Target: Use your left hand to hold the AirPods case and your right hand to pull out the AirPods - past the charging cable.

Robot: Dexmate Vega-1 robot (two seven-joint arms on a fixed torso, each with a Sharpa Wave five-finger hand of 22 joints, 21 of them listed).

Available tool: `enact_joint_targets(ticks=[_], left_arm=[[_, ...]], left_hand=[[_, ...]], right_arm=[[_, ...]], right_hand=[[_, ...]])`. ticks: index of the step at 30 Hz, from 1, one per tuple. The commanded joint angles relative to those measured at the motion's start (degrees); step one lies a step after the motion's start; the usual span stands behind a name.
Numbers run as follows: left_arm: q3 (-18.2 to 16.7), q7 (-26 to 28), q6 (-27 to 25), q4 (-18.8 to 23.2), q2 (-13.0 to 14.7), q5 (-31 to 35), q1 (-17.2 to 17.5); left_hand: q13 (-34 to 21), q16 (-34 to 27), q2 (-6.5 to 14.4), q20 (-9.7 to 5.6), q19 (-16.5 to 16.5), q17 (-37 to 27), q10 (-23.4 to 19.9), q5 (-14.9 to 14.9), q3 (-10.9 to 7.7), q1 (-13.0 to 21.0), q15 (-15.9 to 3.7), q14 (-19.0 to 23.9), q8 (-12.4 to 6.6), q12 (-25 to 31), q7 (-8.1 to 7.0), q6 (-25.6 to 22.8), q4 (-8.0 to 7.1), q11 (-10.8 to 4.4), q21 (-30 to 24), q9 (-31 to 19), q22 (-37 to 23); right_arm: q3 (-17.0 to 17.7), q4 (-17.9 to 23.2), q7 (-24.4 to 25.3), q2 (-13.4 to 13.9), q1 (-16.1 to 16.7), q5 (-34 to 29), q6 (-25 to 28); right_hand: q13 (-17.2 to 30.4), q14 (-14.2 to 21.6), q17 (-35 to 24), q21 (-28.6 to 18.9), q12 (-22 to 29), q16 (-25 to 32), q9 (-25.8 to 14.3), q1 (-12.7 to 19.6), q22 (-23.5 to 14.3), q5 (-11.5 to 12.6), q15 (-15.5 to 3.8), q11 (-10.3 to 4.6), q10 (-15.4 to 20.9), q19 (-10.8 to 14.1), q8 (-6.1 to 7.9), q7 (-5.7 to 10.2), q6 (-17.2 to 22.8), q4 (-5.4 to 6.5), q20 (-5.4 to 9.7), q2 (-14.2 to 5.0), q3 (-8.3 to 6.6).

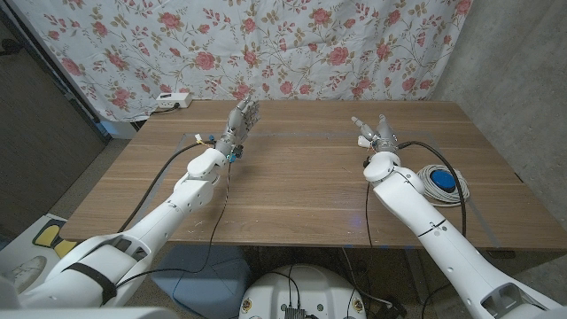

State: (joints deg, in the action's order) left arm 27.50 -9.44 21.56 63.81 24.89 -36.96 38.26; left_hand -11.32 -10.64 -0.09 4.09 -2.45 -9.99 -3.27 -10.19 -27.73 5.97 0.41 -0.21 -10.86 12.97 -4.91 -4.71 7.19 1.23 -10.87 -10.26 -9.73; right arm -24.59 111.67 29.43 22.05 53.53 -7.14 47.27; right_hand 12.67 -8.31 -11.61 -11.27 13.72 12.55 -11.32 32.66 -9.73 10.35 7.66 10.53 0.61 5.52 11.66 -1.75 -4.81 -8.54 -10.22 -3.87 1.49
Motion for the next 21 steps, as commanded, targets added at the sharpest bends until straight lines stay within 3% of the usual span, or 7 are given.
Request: enact_joint_targets(ticks=[1,21], left_arm=[[-0.10,0.22,0.44,0.66,0.25,-0.17,0.81],[-0.38,0.44,0.14,3.00,1.06,-0.37,2.18]], left_hand=[[-0.16,0.06,0.34,-0.01,0.11,-0.21,-0.20,-0.30,-0.03,0.28,-0.02,-0.40,-0.04,-0.16,0.10,-0.43,0.30,0.15,-0.18,-0.16,-0.30],[-0.16,0.05,0.39,0.01,0.12,-0.21,-0.27,-0.30,0.04,0.28,-0.03,-0.37,-0.02,-0.18,0.25,-0.50,0.33,0.13,-0.18,-0.16,-0.30]], right_arm=[[-1.95,1.09,-0.49,0.08,-1.52,-2.26,5.73],[-6.21,2.04,-1.59,0.58,-4.64,-6.54,13.91]], right_hand=[[0.17,0.79,-0.20,-0.70,0.59,0.45,-0.17,0.38,-0.14,-0.04,0.27,0.23,1.18,0.94,0.28,-0.36,-0.40,0.06,-0.35,0.51,-0.20],[0.43,2.54,-0.38,-0.98,1.73,0.86,-0.18,-0.76,-0.18,-0.13,1.30,1.39,4.64,3.20,0.13,-0.28,-0.54,0.77,-0.58,1.18,0.21]])
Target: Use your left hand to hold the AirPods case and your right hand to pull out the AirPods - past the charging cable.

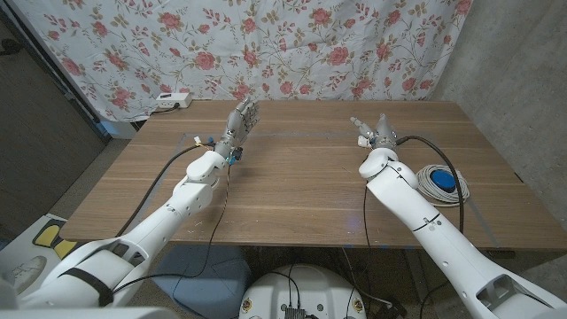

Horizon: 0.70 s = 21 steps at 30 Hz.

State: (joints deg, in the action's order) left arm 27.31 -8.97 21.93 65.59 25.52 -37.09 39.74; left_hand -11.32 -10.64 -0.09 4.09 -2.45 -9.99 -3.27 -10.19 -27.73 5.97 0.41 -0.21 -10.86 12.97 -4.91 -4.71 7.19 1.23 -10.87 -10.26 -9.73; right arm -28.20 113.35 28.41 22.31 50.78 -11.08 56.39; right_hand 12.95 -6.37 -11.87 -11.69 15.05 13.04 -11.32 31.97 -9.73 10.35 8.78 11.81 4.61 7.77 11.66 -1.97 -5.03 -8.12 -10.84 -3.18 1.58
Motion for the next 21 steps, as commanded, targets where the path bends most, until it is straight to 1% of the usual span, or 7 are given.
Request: enact_joint_targets(ticks=[1,5,10,11,12,14,21], left_arm=[[-0.23,-0.19,-0.13,1.19,0.38,-0.38,0.73],[-0.30,0.06,-0.31,1.68,0.56,-0.32,0.93],[-0.42,0.24,-0.93,2.60,0.92,-0.49,1.21],[-0.42,0.33,-0.99,2.73,0.98,-0.42,1.23],[-0.43,0.18,-0.88,2.64,0.93,-0.48,1.21],[-0.43,0.14,-1.03,2.67,0.95,-0.56,1.24],[-0.45,0.00,-1.03,2.57,0.89,-0.66,1.32]], left_hand=[[-0.17,0.05,0.40,0.02,0.10,-0.21,-0.27,-0.30,0.05,0.28,-0.04,-0.39,-0.02,-0.19,0.20,-0.51,0.33,0.07,-0.18,-0.16,-0.30],[-0.17,0.04,0.40,0.03,0.12,-0.21,-0.22,-0.30,0.07,0.27,-0.02,-0.37,-0.01,-0.22,0.17,-0.52,0.34,0.22,-0.18,-0.16,-0.30],[-0.17,0.03,0.38,0.08,0.10,-0.21,-0.26,-0.29,0.10,0.25,-0.01,-0.34,-0.01,-0.21,0.25,-0.53,0.34,0.20,-0.18,-0.16,-0.30],[-0.17,0.02,0.38,0.06,0.11,-0.21,-0.25,-0.29,0.11,0.25,0.01,-0.32,-0.02,-0.22,0.24,-0.55,0.34,0.16,-0.18,-0.16,-0.30],[-0.17,0.03,0.37,0.08,0.11,-0.21,-0.28,-0.29,0.12,0.25,0.01,-0.33,-0.01,-0.21,0.26,-0.53,0.34,0.17,-0.18,-0.16,-0.30],[-0.17,0.04,0.37,0.05,0.12,-0.21,-0.30,-0.29,0.13,0.24,0.04,-0.36,0.01,-0.21,0.24,-0.50,0.35,0.22,-0.18,-0.16,-0.30],[-0.17,0.02,0.36,0.06,0.12,-0.21,-0.29,-0.29,0.16,0.23,0.01,-0.30,0.02,-0.22,0.22,-0.48,0.35,0.15,-0.18,-0.16,-0.30]], right_arm=[[-2.61,0.28,-0.35,0.14,-1.87,-2.76,4.72],[-3.42,-0.28,-0.10,0.01,-2.47,-3.72,5.56],[-4.08,-0.80,-0.68,-0.06,-3.25,-4.22,6.54],[-4.52,-1.09,-0.67,0.01,-3.60,-4.60,6.98],[-5.56,-1.59,-0.56,0.37,-4.25,-5.47,7.71],[-6.70,-2.00,-0.97,0.74,-5.04,-6.23,8.71],[-8.28,-3.58,-1.99,0.53,-6.69,-7.27,10.67]], right_hand=[[0.17,0.66,-0.11,-0.63,0.42,0.37,-0.18,-0.13,-0.17,-0.12,0.18,0.13,0.74,1.22,0.13,-0.03,-0.32,0.39,0.23,0.53,0.14],[0.24,1.68,-0.06,-1.06,0.65,0.56,-0.16,-0.31,-0.12,-0.04,0.44,0.49,1.72,3.29,0.10,-0.02,-0.36,0.49,0.49,0.73,0.20],[0.28,2.94,-0.02,-1.15,0.67,0.89,-0.16,-0.38,-0.09,0.01,0.85,0.58,2.10,4.27,0.16,-0.30,-0.17,0.53,0.22,0.82,0.20],[0.30,4.04,0.00,-1.14,0.70,1.22,-0.16,-0.46,-0.09,0.03,0.52,0.37,2.34,4.70,0.16,-0.27,-0.14,0.58,0.25,0.87,0.22],[0.34,5.27,0.07,-1.39,0.92,1.44,-0.16,-0.47,-0.08,0.07,-0.64,0.17,3.24,6.27,0.14,-0.39,-0.16,0.59,0.40,0.98,0.20],[0.36,6.35,0.15,-1.60,1.11,1.62,-0.16,-0.53,-0.08,0.10,-0.95,-0.01,4.05,7.71,0.18,-0.36,-0.05,0.64,0.88,1.05,0.19],[0.41,10.33,0.25,-2.01,1.24,2.57,-0.17,-0.84,-0.08,0.15,0.45,0.15,5.25,10.98,0.18,-0.55,0.05,0.85,0.52,1.06,0.17]])
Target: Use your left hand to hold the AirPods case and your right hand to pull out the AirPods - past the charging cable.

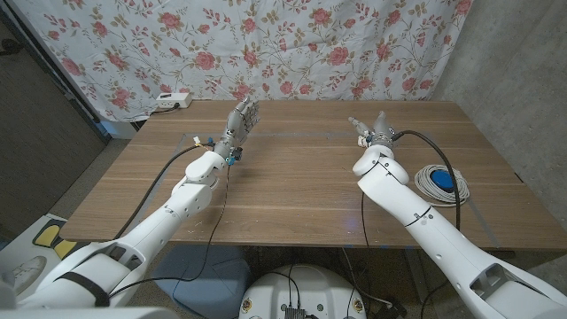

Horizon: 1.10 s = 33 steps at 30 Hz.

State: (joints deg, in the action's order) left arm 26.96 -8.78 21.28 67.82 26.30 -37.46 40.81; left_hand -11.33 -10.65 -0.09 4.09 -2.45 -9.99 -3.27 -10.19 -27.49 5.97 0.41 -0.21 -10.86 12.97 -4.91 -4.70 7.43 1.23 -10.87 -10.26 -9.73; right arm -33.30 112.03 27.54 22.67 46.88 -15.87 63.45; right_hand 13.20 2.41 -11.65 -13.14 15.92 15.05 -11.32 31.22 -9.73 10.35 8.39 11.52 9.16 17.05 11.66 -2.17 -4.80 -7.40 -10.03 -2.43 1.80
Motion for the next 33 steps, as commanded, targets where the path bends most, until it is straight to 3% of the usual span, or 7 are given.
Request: enact_joint_targets(ticks=[1,24,33], left_arm=[[-0.12,0.18,-0.35,0.45,0.08,-0.15,0.34],[-0.11,0.93,-0.98,2.16,0.80,0.32,1.24],[-0.28,1.16,-1.23,2.81,0.96,0.20,1.77]], left_hand=[[-0.17,0.01,0.36,0.06,0.12,-0.21,-0.31,-0.29,-0.08,0.22,0.04,-0.28,0.02,-0.22,0.24,-0.48,0.11,0.17,-0.18,-0.16,-0.30],[-0.18,0.00,0.39,0.10,0.14,-0.21,-0.46,-0.29,0.01,0.21,0.07,-0.19,0.03,-0.21,0.29,-0.53,0.13,0.19,-0.17,-0.17,-0.30],[-0.18,0.00,0.42,0.10,0.13,-0.21,-0.53,-0.30,0.05,0.20,0.06,-0.15,0.02,-0.20,0.29,-0.56,0.14,0.14,-0.18,-0.17,-0.30]], right_arm=[[-3.40,-2.42,-1.15,0.18,-2.95,-2.68,3.79],[-7.17,-5.33,-2.96,-0.50,-6.68,-4.64,8.91],[-8.80,-4.44,-4.09,-0.01,-7.84,-5.01,12.21]], right_hand=[[0.16,1.62,0.04,-0.59,0.37,0.56,-0.17,-0.08,-0.08,0.15,0.88,0.52,0.74,1.88,0.18,-0.41,-0.16,0.12,-0.33,0.32,-0.06],[0.21,0.74,0.07,0.40,0.02,-0.36,-0.18,-0.41,-0.10,0.19,1.55,0.95,0.73,1.22,0.12,-1.42,-0.21,0.32,-0.62,0.31,-0.07],[0.24,-0.14,0.01,0.80,-0.02,-0.91,-0.18,-0.98,-0.13,0.24,2.26,0.99,0.98,0.87,0.04,-1.85,-0.37,0.64,-0.91,0.23,0.05]])
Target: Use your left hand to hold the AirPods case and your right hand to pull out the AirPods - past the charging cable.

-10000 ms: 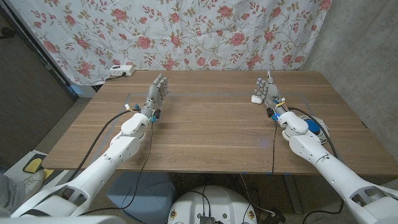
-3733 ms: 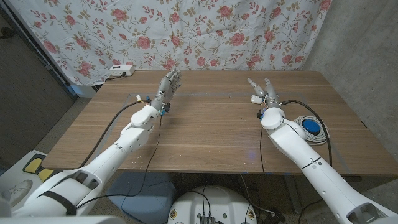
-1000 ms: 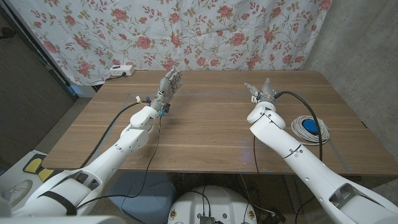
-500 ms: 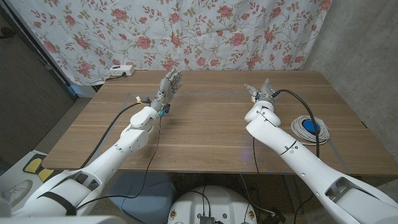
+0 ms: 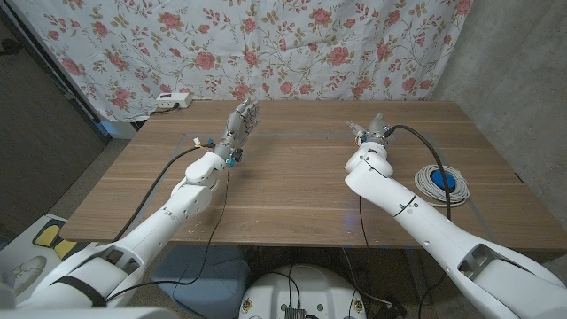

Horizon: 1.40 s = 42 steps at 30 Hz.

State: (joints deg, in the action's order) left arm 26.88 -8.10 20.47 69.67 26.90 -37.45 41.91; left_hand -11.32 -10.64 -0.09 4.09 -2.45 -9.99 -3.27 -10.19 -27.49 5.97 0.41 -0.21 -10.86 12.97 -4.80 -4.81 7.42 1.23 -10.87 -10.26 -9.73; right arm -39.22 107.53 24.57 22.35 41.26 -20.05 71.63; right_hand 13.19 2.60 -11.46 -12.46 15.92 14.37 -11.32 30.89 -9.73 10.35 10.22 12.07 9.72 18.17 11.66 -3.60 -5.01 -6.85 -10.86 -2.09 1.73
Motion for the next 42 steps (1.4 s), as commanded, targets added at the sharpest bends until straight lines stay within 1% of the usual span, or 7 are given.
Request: enact_joint_targets(ticks=[1,14,19,25,29,33,42], left_arm=[[-0.17,0.49,-0.50,0.89,0.34,0.19,0.62],[-0.36,0.50,-0.38,1.25,0.38,-0.05,1.16],[-0.48,0.80,-0.40,1.77,0.56,-0.06,1.59],[-0.64,1.12,-0.49,2.24,0.68,-0.19,2.07],[-0.67,0.91,-0.31,2.20,0.66,-0.27,2.17],[-0.65,0.70,-0.37,2.09,0.58,-0.43,2.13],[-0.38,0.62,-0.68,1.85,0.52,-0.22,1.85]], left_hand=[[-0.18,-0.01,0.42,0.08,0.12,-0.21,-0.56,-0.30,0.05,0.20,0.13,-0.13,0.04,-0.19,0.18,-0.43,0.14,0.15,-0.18,-0.17,-0.30],[-0.19,0.01,0.46,0.12,0.12,-0.21,-0.63,-0.30,0.09,0.20,0.11,-0.12,0.04,-0.19,0.17,-0.43,0.15,0.15,-0.19,-0.17,-0.30],[-0.19,0.00,0.48,0.13,0.12,-0.21,-0.60,-0.30,0.11,0.20,0.13,-0.10,0.04,-0.21,0.09,-0.45,0.15,0.16,-0.18,-0.17,-0.30],[-0.19,0.00,0.49,0.08,0.11,-0.21,-0.65,-0.30,0.13,0.20,0.14,-0.09,0.04,-0.20,0.17,-0.46,0.15,0.20,-0.19,-0.17,-0.30],[-0.19,0.00,0.49,0.11,0.09,-0.21,-0.60,-0.30,0.14,0.19,0.17,-0.07,0.05,-0.23,0.16,-0.43,0.16,0.19,-0.20,-0.17,-0.30],[-0.19,-0.01,0.48,0.14,0.08,-0.22,-0.64,-0.30,0.16,0.19,0.16,-0.05,0.06,-0.22,0.15,-0.41,0.16,0.14,-0.20,-0.17,-0.30],[-0.20,0.00,0.46,0.16,0.10,-0.22,-0.75,-0.29,0.22,0.15,0.18,-0.04,0.05,-0.20,0.05,-0.44,0.16,0.15,-0.19,-0.17,-0.31]], right_arm=[[-3.26,0.12,-1.29,0.46,-2.51,-0.88,4.48],[-5.27,-1.06,-3.25,0.80,-5.20,0.66,7.19],[-6.38,-1.91,-4.06,0.81,-6.68,1.37,8.31],[-6.79,-3.51,-5.49,-0.41,-7.17,-0.99,8.35],[-6.76,-4.76,-7.45,-1.63,-7.09,-4.20,8.35],[-6.65,-6.46,-11.05,-3.19,-6.71,-9.81,8.35],[-5.95,-11.09,-20.89,-6.91,-5.93,-23.43,8.35]], right_hand=[[0.24,-0.31,-0.19,0.13,-0.01,-0.24,-0.18,-0.68,-0.13,0.24,0.45,0.44,0.46,-0.25,0.03,-0.42,-0.20,0.10,-0.10,-0.10,0.13],[0.28,-0.28,-0.31,0.62,0.26,-0.49,-0.19,-1.70,-0.15,0.31,0.66,0.45,1.63,-0.66,-0.29,-0.93,-1.10,0.63,-0.58,-0.20,0.37],[0.30,-1.63,-0.39,1.26,0.15,-1.25,-0.20,-2.56,-0.16,0.37,1.40,0.46,1.83,-1.83,-0.44,-1.19,-1.70,1.02,-1.05,-0.21,0.60],[0.32,-2.86,-0.51,1.80,-0.09,-1.90,-0.21,-3.27,-0.17,0.44,1.82,0.47,1.71,-3.24,-0.49,-1.46,-2.20,1.33,-1.31,-0.30,0.76],[0.45,-5.29,-0.58,2.59,-0.40,-2.83,-0.20,-4.20,-0.12,0.59,2.09,0.43,2.24,-8.19,-0.29,-1.57,-2.53,1.57,-1.35,-0.45,0.92],[0.52,-6.23,-0.58,2.70,-0.56,-3.02,-0.19,-4.51,-0.10,0.62,2.14,0.41,2.52,-10.63,-0.21,-1.53,-2.62,1.59,-1.38,-0.48,0.97],[0.65,-6.98,-0.54,2.48,0.10,-2.84,-0.15,-5.21,-0.10,0.62,2.10,0.27,5.49,-13.61,-0.20,-1.38,-2.95,1.72,-1.35,-0.47,1.14]])
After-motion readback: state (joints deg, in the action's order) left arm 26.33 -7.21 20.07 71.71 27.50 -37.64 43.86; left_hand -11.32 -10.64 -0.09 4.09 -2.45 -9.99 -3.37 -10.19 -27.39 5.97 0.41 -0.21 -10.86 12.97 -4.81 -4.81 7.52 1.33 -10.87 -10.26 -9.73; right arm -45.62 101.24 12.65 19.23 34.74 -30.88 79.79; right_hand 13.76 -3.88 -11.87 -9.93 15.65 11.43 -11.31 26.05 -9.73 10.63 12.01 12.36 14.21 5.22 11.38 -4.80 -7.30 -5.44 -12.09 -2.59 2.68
